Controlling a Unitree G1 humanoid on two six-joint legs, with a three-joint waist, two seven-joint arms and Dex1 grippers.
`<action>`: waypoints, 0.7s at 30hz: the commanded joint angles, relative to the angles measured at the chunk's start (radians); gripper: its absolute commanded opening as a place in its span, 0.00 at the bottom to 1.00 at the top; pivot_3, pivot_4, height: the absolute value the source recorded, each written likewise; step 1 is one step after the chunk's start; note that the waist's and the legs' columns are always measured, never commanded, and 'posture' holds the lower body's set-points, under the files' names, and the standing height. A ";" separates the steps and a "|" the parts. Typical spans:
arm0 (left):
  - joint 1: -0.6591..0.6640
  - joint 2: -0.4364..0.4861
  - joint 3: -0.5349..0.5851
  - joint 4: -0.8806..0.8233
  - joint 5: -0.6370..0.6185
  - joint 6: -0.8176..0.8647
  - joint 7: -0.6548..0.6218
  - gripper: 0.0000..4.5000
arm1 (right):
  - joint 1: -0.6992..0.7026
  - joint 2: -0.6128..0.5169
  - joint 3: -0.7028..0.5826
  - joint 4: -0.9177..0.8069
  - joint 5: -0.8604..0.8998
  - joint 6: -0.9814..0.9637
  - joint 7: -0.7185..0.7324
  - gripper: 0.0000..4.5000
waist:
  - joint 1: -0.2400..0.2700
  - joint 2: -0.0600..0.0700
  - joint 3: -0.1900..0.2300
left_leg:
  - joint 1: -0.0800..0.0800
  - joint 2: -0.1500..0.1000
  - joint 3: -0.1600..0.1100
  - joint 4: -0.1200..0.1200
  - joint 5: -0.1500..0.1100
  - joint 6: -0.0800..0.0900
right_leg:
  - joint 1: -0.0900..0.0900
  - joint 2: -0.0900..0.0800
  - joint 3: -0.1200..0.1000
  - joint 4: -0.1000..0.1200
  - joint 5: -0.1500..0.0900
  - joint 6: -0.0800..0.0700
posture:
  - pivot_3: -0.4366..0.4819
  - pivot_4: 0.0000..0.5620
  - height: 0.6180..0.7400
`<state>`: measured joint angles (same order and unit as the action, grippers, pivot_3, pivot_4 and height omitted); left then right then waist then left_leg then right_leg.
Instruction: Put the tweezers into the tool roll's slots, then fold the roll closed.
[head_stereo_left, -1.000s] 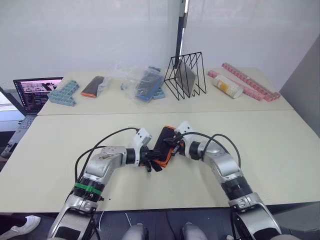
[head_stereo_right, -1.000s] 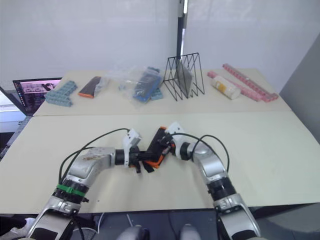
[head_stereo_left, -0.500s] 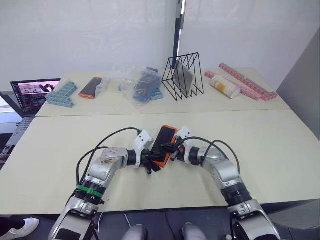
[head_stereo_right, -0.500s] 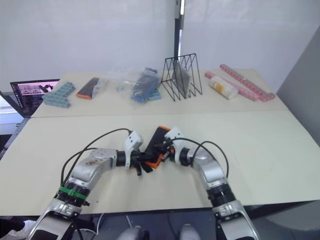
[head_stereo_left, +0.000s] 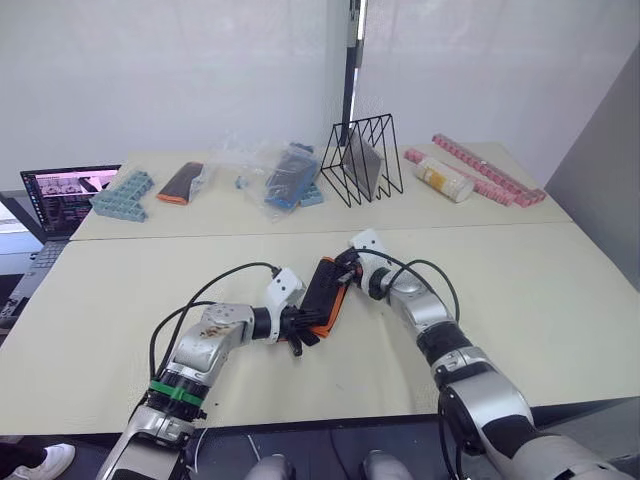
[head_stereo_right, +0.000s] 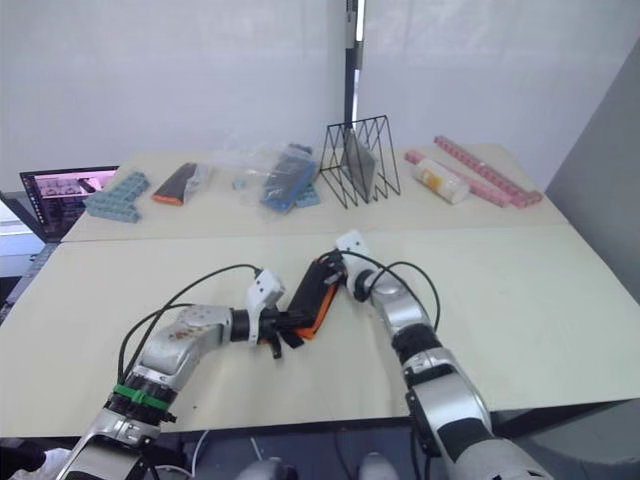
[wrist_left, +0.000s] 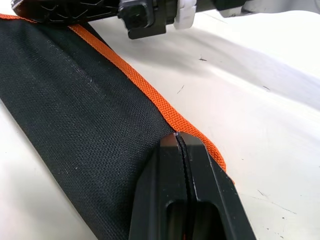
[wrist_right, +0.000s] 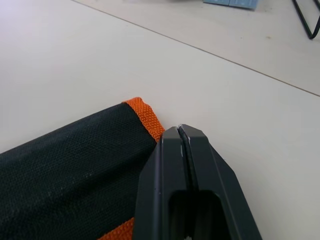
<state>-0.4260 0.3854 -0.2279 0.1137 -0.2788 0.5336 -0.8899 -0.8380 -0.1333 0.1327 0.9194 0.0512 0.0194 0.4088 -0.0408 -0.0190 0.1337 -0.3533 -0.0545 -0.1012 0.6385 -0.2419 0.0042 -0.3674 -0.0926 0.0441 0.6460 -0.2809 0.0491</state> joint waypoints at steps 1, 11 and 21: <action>0.055 0.016 0.016 -0.017 -0.024 -0.047 -0.053 0.00 | 0.029 -0.002 -0.057 0.026 0.027 -0.105 0.033 0.00 | -0.001 0.000 0.000 | 0.000 0.000 0.000 0.000 0.000 0.000 | 0.000 0.000 0.000 0.000 0.000 0.000 | 0.48 0.27 1.00; 0.068 0.138 0.293 -0.144 -0.228 -0.029 -0.114 0.18 | 0.153 -0.135 -0.146 -0.324 0.145 -0.152 0.273 0.00 | -0.004 0.001 0.004 | -0.047 -0.001 0.000 0.006 0.005 -0.007 | -0.046 -0.001 0.001 0.016 0.001 -0.001 | 0.48 0.27 1.00; 0.320 0.378 0.493 -0.090 -0.056 -0.257 -0.048 0.91 | 0.382 -0.354 -0.231 -0.705 0.256 0.045 0.402 0.17 | -0.002 0.002 0.007 | -0.046 -0.001 0.001 0.005 0.004 -0.006 | -0.046 -0.001 0.001 0.013 0.001 -0.001 | 0.48 0.27 1.00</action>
<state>-0.1357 0.7293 0.2337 -0.0030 -0.4131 0.3788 -0.9495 -0.4631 -0.4650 -0.0565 0.2749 0.2719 0.0554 0.7973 -0.0423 -0.0166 0.1409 -0.3988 -0.0550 -0.1000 0.6428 -0.2374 -0.0022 -0.4136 -0.0935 0.0461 0.6584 -0.2797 0.0477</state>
